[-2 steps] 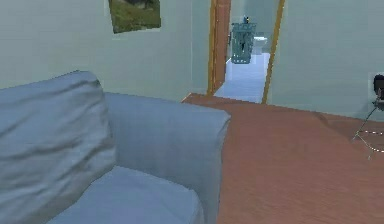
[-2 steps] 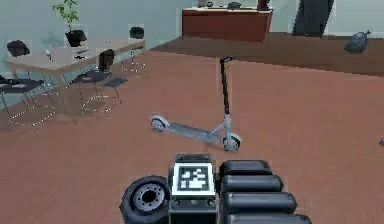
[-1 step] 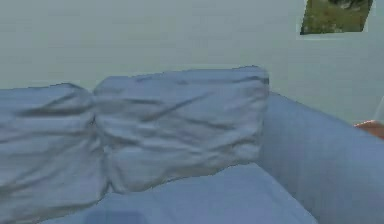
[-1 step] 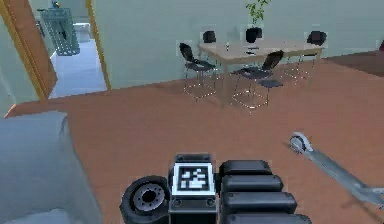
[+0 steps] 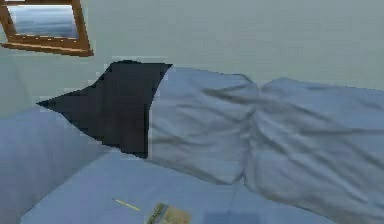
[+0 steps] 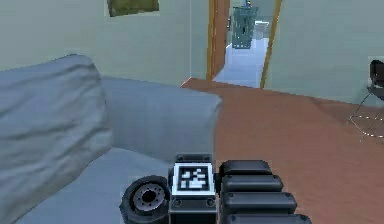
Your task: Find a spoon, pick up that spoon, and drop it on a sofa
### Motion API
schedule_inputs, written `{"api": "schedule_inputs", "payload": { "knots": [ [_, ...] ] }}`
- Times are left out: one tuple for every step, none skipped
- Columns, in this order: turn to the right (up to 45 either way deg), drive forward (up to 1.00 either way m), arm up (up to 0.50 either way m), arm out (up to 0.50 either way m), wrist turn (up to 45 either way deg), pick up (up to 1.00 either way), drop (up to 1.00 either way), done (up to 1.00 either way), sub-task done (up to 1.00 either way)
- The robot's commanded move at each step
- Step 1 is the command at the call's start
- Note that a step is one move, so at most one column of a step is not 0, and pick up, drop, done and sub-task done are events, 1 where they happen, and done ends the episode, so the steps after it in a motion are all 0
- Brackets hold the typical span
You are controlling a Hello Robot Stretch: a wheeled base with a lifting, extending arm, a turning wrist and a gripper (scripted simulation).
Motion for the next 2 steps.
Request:
{"api": "schedule_inputs", "payload": {
  "knots": [
    [-36.0, 0.0, 0.0, 0.0, 0.0, 0.0, 0.0, 0.0, 0.0],
    [-3.0, 0.0, 0.0, 0.0, 0.0, 0.0, 0.0, 0.0, 0.0]
  ]
}}
